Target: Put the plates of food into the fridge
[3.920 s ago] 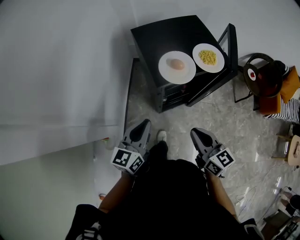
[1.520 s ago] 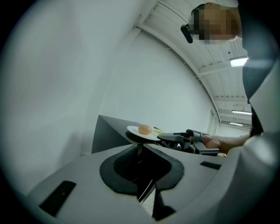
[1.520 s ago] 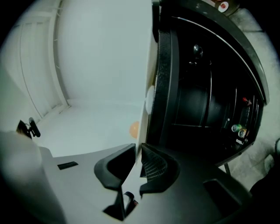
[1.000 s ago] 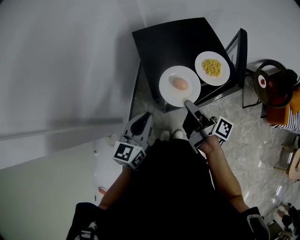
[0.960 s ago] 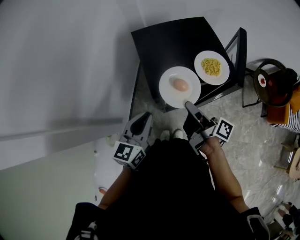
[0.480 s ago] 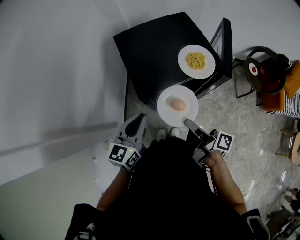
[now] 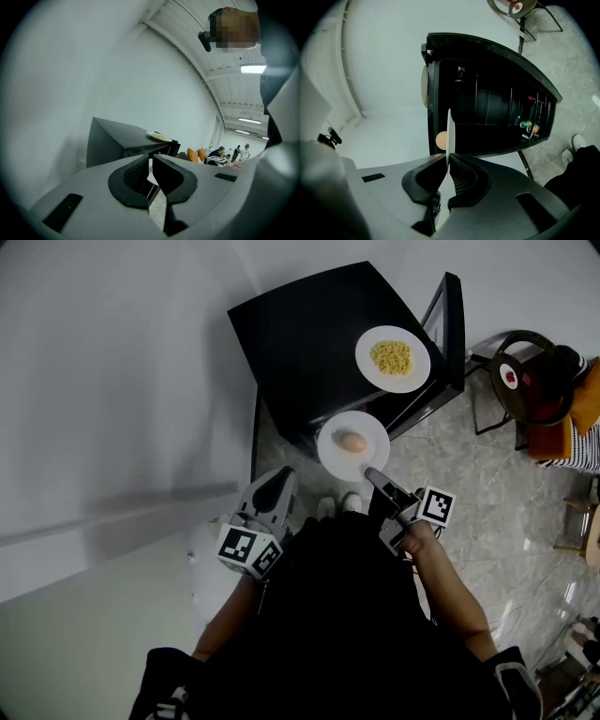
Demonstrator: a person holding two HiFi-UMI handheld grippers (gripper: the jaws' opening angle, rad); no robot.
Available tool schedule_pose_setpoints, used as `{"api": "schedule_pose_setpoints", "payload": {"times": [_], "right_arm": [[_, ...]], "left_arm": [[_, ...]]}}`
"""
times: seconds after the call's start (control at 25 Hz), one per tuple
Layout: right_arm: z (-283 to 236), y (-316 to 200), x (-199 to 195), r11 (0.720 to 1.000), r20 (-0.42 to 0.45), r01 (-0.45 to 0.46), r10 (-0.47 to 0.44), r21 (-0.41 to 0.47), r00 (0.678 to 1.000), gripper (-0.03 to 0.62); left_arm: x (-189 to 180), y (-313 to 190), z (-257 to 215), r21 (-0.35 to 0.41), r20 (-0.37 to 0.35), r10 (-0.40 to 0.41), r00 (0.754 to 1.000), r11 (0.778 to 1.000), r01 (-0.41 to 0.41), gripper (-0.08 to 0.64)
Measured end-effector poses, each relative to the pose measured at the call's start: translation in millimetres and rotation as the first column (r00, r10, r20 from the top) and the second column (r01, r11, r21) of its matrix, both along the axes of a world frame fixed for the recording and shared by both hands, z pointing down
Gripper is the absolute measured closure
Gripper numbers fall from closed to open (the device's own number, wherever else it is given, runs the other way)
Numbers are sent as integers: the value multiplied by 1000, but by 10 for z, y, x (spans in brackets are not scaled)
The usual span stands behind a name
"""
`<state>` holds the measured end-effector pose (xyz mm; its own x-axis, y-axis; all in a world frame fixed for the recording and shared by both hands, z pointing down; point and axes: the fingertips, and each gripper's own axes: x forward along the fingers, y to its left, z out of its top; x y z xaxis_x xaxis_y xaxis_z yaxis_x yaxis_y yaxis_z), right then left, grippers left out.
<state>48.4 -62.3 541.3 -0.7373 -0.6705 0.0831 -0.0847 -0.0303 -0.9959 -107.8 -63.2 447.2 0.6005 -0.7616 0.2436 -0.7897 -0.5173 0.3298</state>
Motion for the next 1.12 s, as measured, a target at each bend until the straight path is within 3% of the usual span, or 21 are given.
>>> {"api": "schedule_pose_setpoints", "payload": {"times": [0.4,0.84,1.12], "right_arm": [[209,-549,-258,999,-11,33,-33,28,999,555],[440,-865,-416,998,11,-5,5,-61,1000,555],[580,-1013,-461,998,-54,-12,9,-64,998,554]], "left_arm": [[-146,66,-39,10,17,-45,999,999,45,523],[-205,104,-53,12,21,-89,996,996,89,523],[-205,97,-58,16,11,-99,995,995,99,523]]}}
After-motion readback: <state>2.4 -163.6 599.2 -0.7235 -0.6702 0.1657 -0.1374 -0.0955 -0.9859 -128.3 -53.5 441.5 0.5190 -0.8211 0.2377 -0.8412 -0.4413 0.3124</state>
